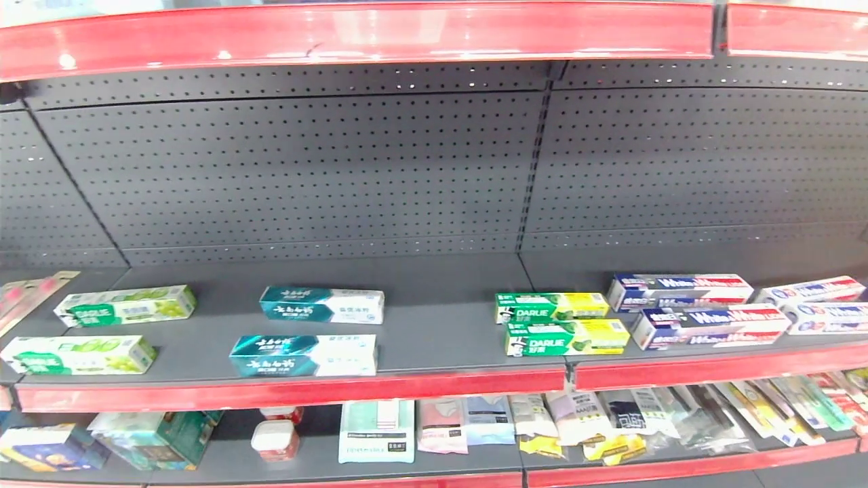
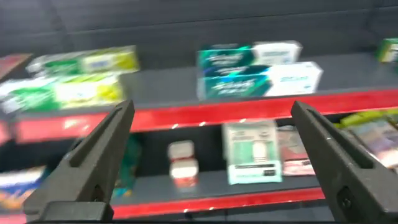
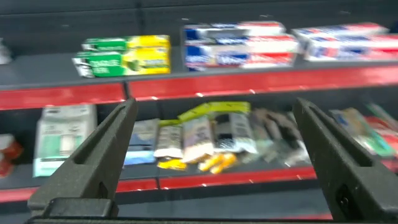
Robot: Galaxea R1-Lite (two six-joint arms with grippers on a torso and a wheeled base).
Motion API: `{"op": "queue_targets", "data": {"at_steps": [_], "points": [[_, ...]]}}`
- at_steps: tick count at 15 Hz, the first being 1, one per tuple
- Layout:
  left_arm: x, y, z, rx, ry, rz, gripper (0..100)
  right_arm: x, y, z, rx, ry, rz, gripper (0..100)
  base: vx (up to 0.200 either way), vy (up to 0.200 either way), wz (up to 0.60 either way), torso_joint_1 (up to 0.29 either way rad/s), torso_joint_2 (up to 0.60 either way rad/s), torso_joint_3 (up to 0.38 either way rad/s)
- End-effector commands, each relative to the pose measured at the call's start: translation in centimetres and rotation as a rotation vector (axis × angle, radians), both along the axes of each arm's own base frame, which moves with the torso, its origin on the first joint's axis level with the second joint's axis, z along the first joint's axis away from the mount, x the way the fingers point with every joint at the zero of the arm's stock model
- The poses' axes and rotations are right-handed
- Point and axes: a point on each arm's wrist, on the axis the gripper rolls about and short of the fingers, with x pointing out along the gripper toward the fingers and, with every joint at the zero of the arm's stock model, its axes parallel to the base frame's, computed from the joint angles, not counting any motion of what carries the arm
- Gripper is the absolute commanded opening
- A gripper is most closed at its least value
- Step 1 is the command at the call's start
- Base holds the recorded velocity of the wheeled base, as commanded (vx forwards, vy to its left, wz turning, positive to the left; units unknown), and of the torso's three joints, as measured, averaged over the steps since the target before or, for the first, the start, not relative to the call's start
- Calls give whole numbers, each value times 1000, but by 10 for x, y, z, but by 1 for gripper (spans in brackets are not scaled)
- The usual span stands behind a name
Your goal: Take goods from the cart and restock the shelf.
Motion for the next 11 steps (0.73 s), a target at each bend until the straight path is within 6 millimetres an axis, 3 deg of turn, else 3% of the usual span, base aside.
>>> {"op": "queue_targets", "data": {"at_steps": [1,2,11], "points": [[0,0,0,-9,3,-2,100,0,0,0,0,0,0,100,0,0,600,12,2,2],[0,0,0,-15,3,-2,100,0,0,0,1,0,2,100,0,0,600,-2,2,2],[0,0,0,-26,3,-2,100,0,0,0,0,2,-4,100,0,0,0,0,0,0]]}}
